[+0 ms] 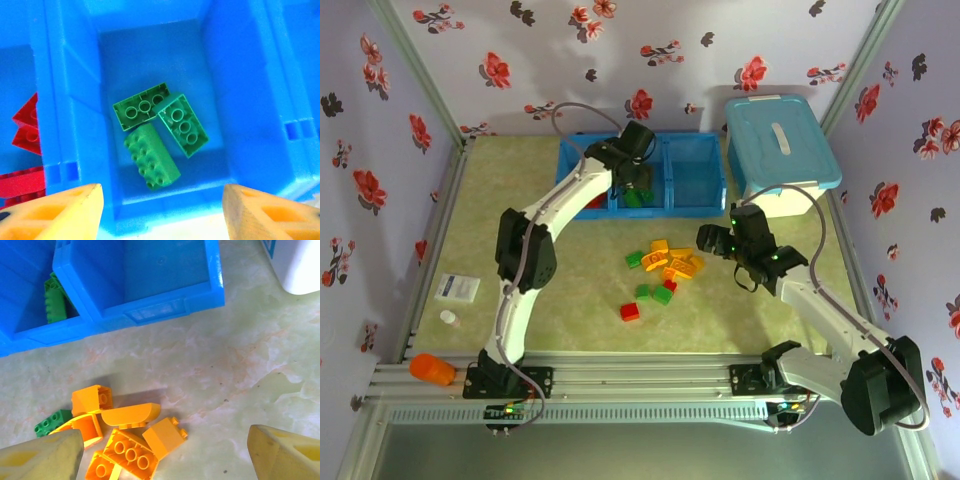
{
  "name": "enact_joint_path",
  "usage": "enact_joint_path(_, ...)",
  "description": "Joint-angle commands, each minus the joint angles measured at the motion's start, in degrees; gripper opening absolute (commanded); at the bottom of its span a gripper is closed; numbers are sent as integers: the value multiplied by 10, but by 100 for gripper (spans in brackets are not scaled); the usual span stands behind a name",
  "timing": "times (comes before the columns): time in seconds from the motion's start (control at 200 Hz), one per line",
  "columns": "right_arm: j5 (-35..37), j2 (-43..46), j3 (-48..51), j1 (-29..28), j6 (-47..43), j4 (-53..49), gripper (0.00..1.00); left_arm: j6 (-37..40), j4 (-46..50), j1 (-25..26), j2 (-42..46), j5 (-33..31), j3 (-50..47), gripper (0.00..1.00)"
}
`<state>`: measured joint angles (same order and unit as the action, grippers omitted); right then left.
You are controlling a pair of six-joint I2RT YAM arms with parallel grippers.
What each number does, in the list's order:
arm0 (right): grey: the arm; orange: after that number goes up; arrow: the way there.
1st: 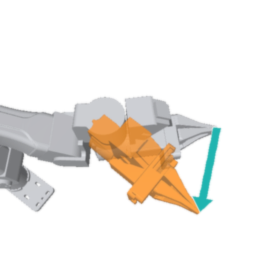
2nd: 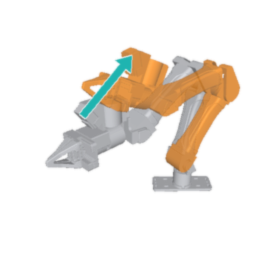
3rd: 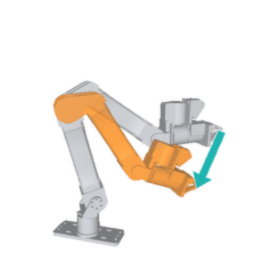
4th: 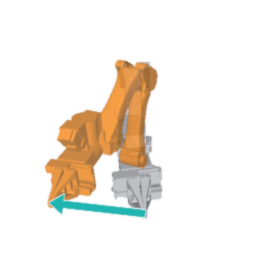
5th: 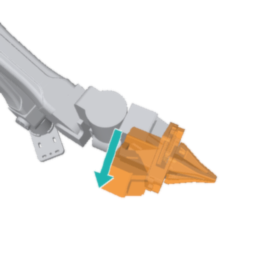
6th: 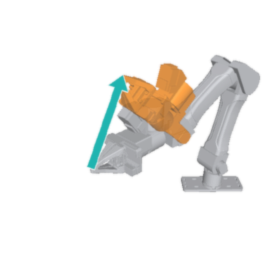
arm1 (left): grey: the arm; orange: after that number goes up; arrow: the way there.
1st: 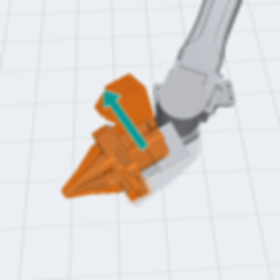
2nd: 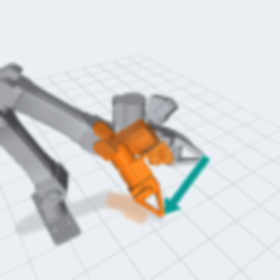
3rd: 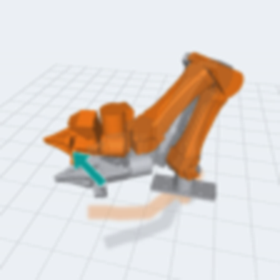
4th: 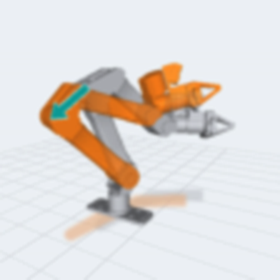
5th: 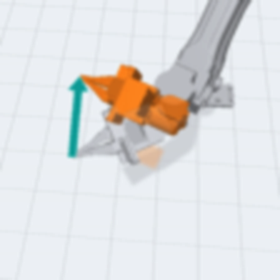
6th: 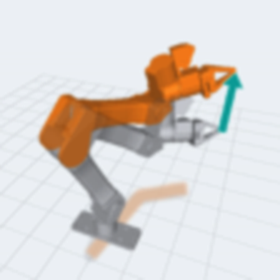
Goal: Sort the legos into containers by color
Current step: Place the lego in the container, then pick up the lego from the center of the table.
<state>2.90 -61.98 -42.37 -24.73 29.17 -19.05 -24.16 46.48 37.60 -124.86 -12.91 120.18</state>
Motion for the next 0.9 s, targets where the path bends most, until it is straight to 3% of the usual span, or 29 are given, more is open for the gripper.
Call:
enact_joint_path(0.0, -37, 6, 7, 3, 0, 19, 85, 20, -30, 17, 86, -8, -63, 64)
enact_joint_path(0.165, -74, -1, -12, -23, -25, 14, 85, 12, -106, 31, 196, 1, -211, 63)
enact_joint_path(0.335, -49, -33, -68, -86, -27, -37, 85, -23, -178, 29, 325, 8, -382, 63)
enact_joint_path(0.66, 36, -165, -165, -222, 176, -37, 81, -127, -235, -38, 528, 9, -655, 62)
enact_joint_path(0.895, 21, -311, -268, -267, 306, -57, 78, -143, -217, -73, 625, 10, -737, 61)
